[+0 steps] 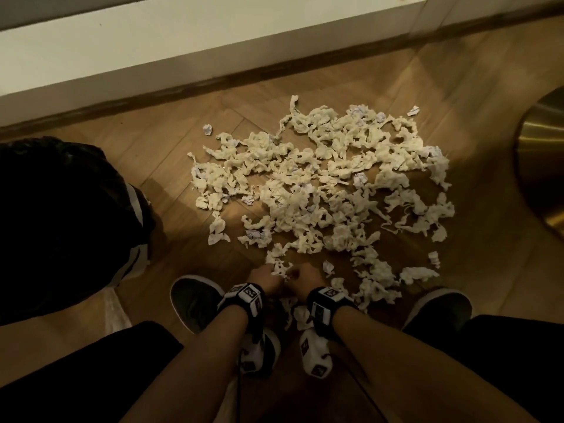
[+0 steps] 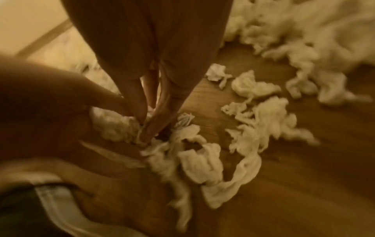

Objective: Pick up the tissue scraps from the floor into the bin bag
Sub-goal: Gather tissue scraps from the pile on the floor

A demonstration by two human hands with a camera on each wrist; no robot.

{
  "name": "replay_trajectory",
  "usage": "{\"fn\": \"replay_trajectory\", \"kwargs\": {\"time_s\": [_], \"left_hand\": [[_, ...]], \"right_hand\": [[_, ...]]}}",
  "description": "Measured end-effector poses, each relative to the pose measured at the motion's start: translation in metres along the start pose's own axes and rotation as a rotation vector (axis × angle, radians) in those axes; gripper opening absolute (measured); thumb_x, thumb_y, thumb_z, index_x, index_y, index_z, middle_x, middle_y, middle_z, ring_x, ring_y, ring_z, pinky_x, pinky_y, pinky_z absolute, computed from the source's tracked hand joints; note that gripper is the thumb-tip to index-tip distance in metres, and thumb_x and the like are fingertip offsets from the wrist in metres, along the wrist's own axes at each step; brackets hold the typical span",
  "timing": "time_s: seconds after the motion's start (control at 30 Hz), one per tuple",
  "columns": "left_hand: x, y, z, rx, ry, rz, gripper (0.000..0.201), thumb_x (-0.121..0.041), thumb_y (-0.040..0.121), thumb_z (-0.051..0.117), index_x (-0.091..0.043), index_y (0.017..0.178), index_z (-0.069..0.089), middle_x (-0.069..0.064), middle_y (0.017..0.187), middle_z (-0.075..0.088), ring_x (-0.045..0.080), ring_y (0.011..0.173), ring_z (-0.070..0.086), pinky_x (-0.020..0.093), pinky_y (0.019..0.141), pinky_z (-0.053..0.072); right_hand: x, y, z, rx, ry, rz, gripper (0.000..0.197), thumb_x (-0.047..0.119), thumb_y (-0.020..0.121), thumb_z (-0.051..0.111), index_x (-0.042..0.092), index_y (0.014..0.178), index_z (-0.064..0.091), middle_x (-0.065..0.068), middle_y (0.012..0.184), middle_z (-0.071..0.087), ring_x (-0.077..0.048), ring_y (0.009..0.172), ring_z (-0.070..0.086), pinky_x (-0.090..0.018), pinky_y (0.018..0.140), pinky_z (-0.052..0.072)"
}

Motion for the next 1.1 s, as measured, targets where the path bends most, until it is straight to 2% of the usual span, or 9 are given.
{"fn": "replay_trajectory", "kwargs": {"time_s": [0.13, 0.27, 0.43, 0.57, 0.7, 0.87, 0.93, 1.0, 1.1], "left_hand": [[-0.017, -0.017, -0.001, -0.007, -0.176, 0.036, 0.037, -0.029, 0.101, 0.036, -0.012, 0.129, 0.051, 0.013, 0.133, 0.052, 0.031, 0.120, 0.051, 0.034, 0.098, 0.042], [-0.037, -0.045, -0.003, -0.119, -0.368, 0.092, 0.036, -0.034, 0.101, 0.036, -0.010, 0.100, 0.062, 0.014, 0.105, 0.062, 0.028, 0.097, 0.058, 0.032, 0.081, 0.044], [-0.051, -0.083, 0.004, -0.230, -0.722, 0.115, 0.026, -0.028, 0.091, 0.049, -0.007, 0.080, 0.061, 0.016, 0.087, 0.060, 0.036, 0.090, 0.062, 0.057, 0.081, 0.053], [-0.066, -0.119, 0.008, -0.204, -0.848, 0.161, 0.022, -0.017, 0.093, 0.047, -0.013, 0.076, 0.060, 0.009, 0.084, 0.059, 0.029, 0.080, 0.062, 0.051, 0.076, 0.057], [-0.067, -0.150, 0.020, -0.164, -1.030, 0.193, 0.016, -0.018, 0.100, 0.043, -0.014, 0.091, 0.056, -0.001, 0.080, 0.057, 0.013, 0.068, 0.056, 0.028, 0.060, 0.050], [-0.053, -0.166, 0.030, 0.057, -1.291, 0.155, 0.033, -0.019, 0.104, 0.032, -0.004, 0.098, 0.061, 0.008, 0.070, 0.072, 0.020, 0.064, 0.068, 0.025, 0.049, 0.055], [-0.050, -0.177, 0.031, 0.099, -1.318, 0.163, 0.029, -0.014, 0.103, 0.034, -0.005, 0.098, 0.061, 0.011, 0.080, 0.070, 0.019, 0.063, 0.069, 0.024, 0.051, 0.055], [-0.048, -0.180, 0.032, 0.112, -1.327, 0.175, 0.024, -0.019, 0.099, 0.046, -0.003, 0.102, 0.063, 0.011, 0.092, 0.070, 0.019, 0.072, 0.069, 0.027, 0.060, 0.053], [-0.049, -0.177, 0.031, 0.160, -1.339, 0.222, 0.055, -0.031, 0.069, 0.079, -0.007, 0.115, 0.060, 0.011, 0.101, 0.059, 0.017, 0.074, 0.057, 0.025, 0.057, 0.041]], "right_hand": [[-0.009, -0.012, -0.012, -0.047, 0.249, -0.024, 0.022, 0.012, 0.084, 0.066, 0.013, 0.105, 0.073, -0.006, 0.103, 0.071, -0.019, 0.094, 0.067, -0.035, 0.086, 0.056], [-0.009, -0.039, -0.035, -0.134, 0.434, -0.086, 0.015, 0.011, 0.085, 0.068, 0.008, 0.098, 0.074, -0.008, 0.091, 0.073, -0.015, 0.076, 0.068, -0.020, 0.064, 0.055], [-0.007, -0.079, -0.061, -0.207, 0.561, -0.216, 0.006, 0.005, 0.077, 0.074, 0.008, 0.083, 0.074, -0.009, 0.083, 0.072, -0.020, 0.080, 0.068, -0.029, 0.074, 0.056], [-0.005, -0.112, -0.072, -0.237, 0.577, -0.337, 0.012, 0.005, 0.075, 0.076, 0.014, 0.077, 0.068, -0.003, 0.079, 0.068, -0.013, 0.075, 0.065, -0.027, 0.070, 0.055], [-0.010, -0.146, -0.075, -0.231, 0.529, -0.404, 0.030, 0.015, 0.073, 0.080, 0.018, 0.100, 0.066, -0.001, 0.099, 0.065, -0.013, 0.087, 0.064, -0.029, 0.075, 0.057], [-0.002, -0.192, -0.076, -0.130, -0.026, -0.603, 0.065, 0.022, 0.068, 0.084, 0.016, 0.127, 0.058, 0.002, 0.113, 0.057, -0.005, 0.093, 0.053, -0.015, 0.077, 0.041], [-0.001, -0.201, -0.078, -0.129, -0.096, -0.631, 0.067, 0.026, 0.067, 0.085, 0.018, 0.127, 0.058, 0.004, 0.114, 0.058, -0.002, 0.087, 0.052, -0.013, 0.073, 0.041], [-0.003, -0.205, -0.082, -0.118, -0.034, -0.617, 0.060, 0.022, 0.067, 0.084, 0.020, 0.123, 0.061, 0.009, 0.104, 0.059, -0.001, 0.076, 0.057, -0.013, 0.067, 0.046], [-0.005, -0.208, -0.089, -0.116, 0.098, -0.596, 0.045, 0.012, 0.070, 0.082, 0.019, 0.111, 0.067, 0.007, 0.092, 0.062, -0.004, 0.074, 0.062, -0.019, 0.068, 0.054]]}}
Point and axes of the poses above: each hand's wrist, its own y-axis towards the middle knuckle, its own z-axis out of the palm, x = y × z, the point moved 2 cm from there along y, towards the middle knuckle
